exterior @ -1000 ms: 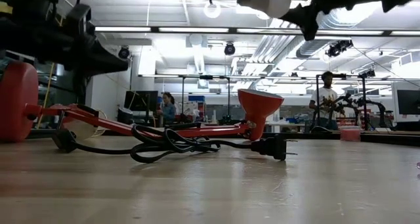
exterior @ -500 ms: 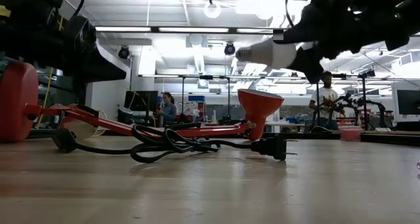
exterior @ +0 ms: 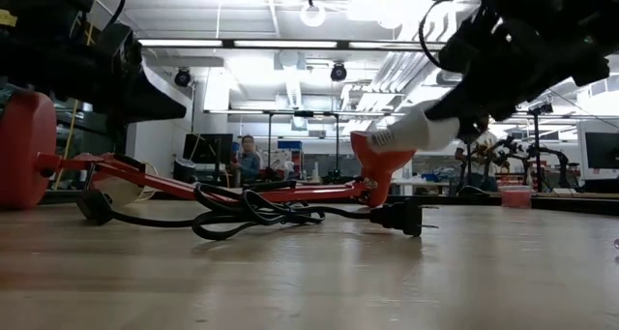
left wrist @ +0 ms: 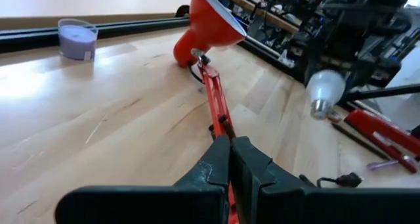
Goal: Screw lightbulb
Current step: Remove the white lightbulb from the desk lamp, then return to Home Position
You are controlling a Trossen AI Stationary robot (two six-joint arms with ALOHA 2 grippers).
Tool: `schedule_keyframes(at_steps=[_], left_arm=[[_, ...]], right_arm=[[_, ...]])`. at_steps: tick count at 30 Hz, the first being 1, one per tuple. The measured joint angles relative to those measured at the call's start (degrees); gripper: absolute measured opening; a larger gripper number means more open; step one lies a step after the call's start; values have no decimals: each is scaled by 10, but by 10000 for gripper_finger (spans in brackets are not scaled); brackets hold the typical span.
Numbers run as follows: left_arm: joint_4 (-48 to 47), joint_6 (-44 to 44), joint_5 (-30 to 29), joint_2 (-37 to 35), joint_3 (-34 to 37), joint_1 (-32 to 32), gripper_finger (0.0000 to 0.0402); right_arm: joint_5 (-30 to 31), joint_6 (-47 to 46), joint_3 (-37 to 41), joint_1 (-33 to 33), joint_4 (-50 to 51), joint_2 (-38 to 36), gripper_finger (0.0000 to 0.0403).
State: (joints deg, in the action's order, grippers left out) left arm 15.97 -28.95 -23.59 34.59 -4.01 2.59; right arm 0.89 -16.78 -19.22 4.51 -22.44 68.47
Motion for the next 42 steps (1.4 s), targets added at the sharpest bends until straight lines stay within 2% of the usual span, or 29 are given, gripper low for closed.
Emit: schedule_keyframes(at_steps=[12, 15, 19, 22, 27, 29, 33, 37, 39, 42], left_arm=[[-3, -19, 0, 0, 0, 0, 0], [-4, 4, 0, 0, 0, 0, 0], [-2, 6, 0, 0, 0, 0, 0], [-3, 6, 2, 0, 0, 0, 0], [-3, 38, 22, 0, 0, 1, 0], [-2, 64, 31, 0, 0, 1, 0], [7, 91, 45, 0, 0, 1, 0], [14, 100, 62, -9, -12, 1, 0], [17, 118, 66, -20, -16, 1, 0], [5, 138, 66, -39, -15, 1, 0]], right_arm=[[12, 8, -2, 0, 29, 0, 237], [31, -30, -2, 0, 29, 0, 237], [21, -37, -2, 0, 30, 0, 240], [21, -38, -2, 0, 37, 0, 270], [53, -38, -2, 0, 89, 0, 371], [60, -60, -2, -1, 105, -2, 391], [43, -122, -2, -1, 110, -22, 376], [6, -56, -2, 10, 76, -76, 372], [39, -64, 12, 9, 45, -110, 371], [100, -95, 78, 16, -41, -157, 371]])
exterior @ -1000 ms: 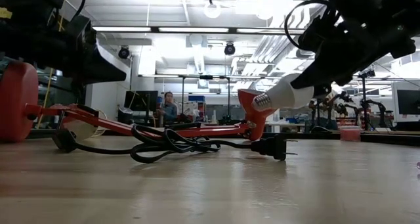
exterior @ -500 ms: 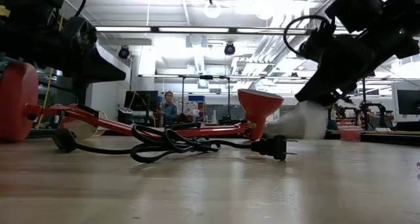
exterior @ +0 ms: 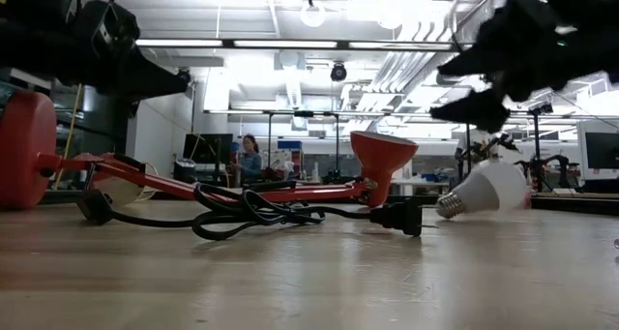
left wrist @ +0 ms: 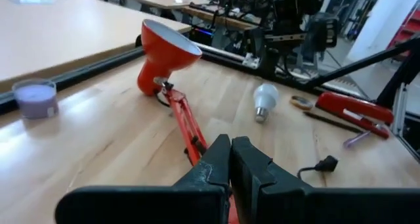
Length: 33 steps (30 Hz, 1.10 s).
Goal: Screw lightbulb
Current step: Return to Home Position
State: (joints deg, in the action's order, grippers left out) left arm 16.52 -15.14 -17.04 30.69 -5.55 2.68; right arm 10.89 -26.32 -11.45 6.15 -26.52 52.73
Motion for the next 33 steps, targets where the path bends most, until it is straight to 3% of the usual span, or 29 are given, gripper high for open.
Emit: schedule_keyframes(at_steps=[5, 7, 12, 20, 24, 33], left_arm=[[-2, 28, 0, -23, 0, 0, 0], [2, 46, -1, -26, 0, 0, 0], [-35, 115, -27, -24, 1, -1, 0], [-52, 123, -29, -19, 1, -1, 1], [-61, 123, -29, -27, 1, -1, 1], [-85, 123, -28, -187, 43, -1, 1]], right_arm=[[26, 5, 104, 11, -237, -37, 371], [26, 34, 108, 11, -253, -38, 371], [24, 117, 107, 11, -124, -33, 371], [21, 117, 107, 11, 62, -33, 371], [21, 115, 104, 11, 100, -37, 371], [20, 101, 109, 10, 142, -231, 371]])
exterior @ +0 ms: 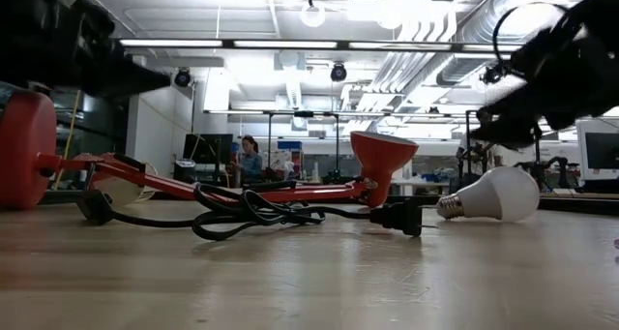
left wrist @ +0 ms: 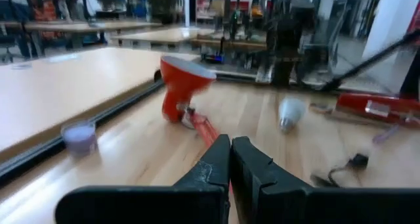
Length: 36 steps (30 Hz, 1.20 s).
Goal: Screw lightbulb
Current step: Return to Home Position
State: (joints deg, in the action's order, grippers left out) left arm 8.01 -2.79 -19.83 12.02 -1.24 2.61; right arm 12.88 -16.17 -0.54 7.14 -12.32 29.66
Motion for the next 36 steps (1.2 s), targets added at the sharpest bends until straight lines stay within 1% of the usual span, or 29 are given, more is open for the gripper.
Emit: schedule_keyframes(at_steps=[2, 9, 12, 16, 18, 36], left_arm=[[-50, 1, 3, -30, 6, 0, 1], [-51, -1, 14, -112, 5, -4, 1], [-51, 0, 13, -118, 5, -12, 1], [-52, 0, 17, -119, 5, -12, 1], [-52, 0, 17, -118, 5, -12, 1], [-52, 0, 17, -115, 5, -11, 1]], right_arm=[[-1, -3, 0, 0, 2, -46, 371], [0, -3, 0, 0, 10, -216, 371], [0, -3, 0, -1, 14, -295, 371], [0, -3, 0, -3, -40, -297, 371], [2, -3, 0, -4, -44, -297, 371], [2, -3, 0, -4, 24, -289, 371]])
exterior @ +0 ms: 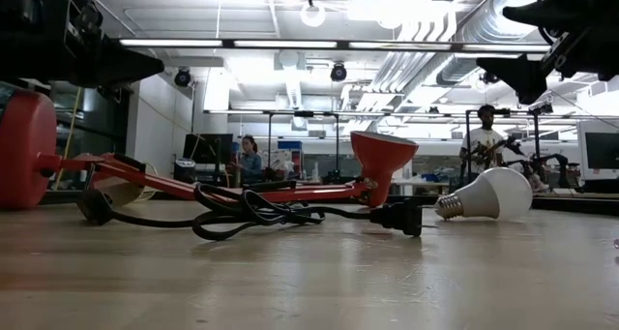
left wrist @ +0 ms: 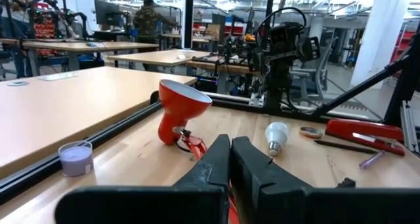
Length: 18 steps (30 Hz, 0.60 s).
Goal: Screw lightbulb
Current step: Return to Home Position
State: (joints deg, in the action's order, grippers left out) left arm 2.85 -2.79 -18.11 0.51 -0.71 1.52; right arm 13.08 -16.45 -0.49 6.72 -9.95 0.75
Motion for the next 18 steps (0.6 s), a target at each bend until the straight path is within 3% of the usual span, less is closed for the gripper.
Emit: schedule_keyframes(at_steps=[18], left_arm=[[0, 0, -1, 0, 0, 0, 1]], right_arm=[[0, 0, 0, 0, 21, 0, 371]])
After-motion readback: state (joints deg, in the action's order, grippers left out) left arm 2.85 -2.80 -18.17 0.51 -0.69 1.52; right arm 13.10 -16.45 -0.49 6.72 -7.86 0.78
